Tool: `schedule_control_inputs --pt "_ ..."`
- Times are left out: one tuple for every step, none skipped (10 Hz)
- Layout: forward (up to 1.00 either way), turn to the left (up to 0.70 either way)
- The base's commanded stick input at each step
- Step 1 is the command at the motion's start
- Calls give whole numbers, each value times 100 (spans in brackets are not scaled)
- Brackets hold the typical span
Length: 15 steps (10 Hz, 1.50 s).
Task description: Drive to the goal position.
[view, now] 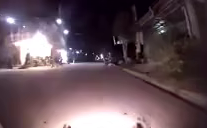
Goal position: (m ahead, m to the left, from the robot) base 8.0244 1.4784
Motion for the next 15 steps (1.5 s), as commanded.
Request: schedule_control_inputs --pt "60 -15" --pt "60 -15" --pt "60 -15" --pt "60 -9" --pt "60 0" --pt "60 0" --pt "60 0" --pt "60 0" --pt "60 0" --pt "60 0" --pt "60 0" --pt "60 0" --pt "60 0" --pt "60 0" --pt "60 0"
